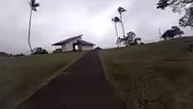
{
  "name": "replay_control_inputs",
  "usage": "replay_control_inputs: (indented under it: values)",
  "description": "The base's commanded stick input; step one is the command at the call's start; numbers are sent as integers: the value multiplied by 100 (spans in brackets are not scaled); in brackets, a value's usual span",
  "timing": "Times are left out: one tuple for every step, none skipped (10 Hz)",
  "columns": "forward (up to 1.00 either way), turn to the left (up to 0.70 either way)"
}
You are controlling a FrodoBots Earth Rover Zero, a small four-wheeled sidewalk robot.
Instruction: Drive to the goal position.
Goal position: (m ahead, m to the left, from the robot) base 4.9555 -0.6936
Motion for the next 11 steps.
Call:
replay_control_inputs:
  values:
    - [100, 0]
    - [100, 0]
    - [100, 0]
    - [100, 0]
    - [100, 0]
    - [100, 0]
    - [100, 0]
    - [100, 0]
    - [100, 0]
    - [100, 0]
    - [100, 0]
